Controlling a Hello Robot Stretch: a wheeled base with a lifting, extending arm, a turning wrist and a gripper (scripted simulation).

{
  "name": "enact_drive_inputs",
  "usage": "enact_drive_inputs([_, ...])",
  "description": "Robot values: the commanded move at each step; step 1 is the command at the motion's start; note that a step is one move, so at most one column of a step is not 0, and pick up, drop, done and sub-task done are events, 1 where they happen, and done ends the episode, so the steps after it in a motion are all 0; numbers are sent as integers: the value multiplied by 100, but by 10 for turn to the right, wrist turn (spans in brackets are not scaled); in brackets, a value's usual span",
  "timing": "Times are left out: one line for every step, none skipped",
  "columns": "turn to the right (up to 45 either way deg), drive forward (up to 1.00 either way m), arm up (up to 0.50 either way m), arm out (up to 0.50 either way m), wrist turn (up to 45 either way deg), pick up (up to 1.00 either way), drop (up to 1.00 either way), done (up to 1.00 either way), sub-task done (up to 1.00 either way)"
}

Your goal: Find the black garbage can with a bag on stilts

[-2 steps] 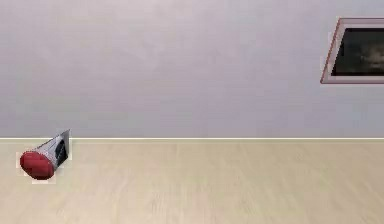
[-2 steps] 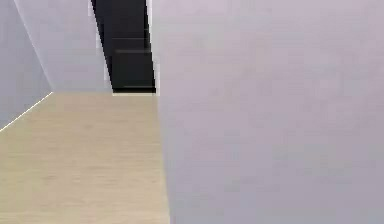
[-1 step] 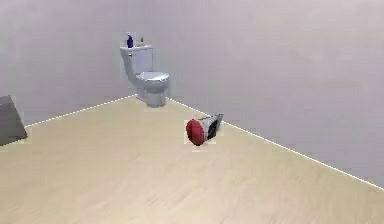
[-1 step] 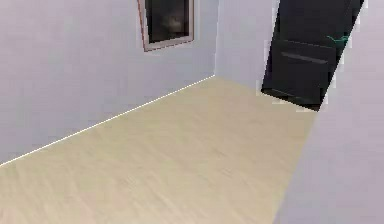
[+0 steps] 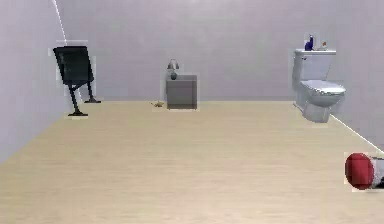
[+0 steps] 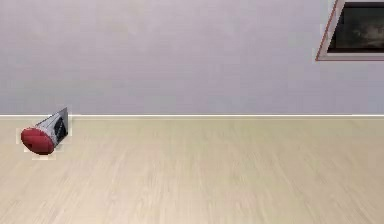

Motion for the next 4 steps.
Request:
enact_drive_inputs([-210,0,0,0,0,0,0,0,0])
enact_drive_inputs([0,100,0,0,0,0,0,0,0])
enact_drive_inputs([-30,0,0,0,0,0,0,0,0])
enact_drive_inputs([0,100,0,0,0,0,0,0,0])
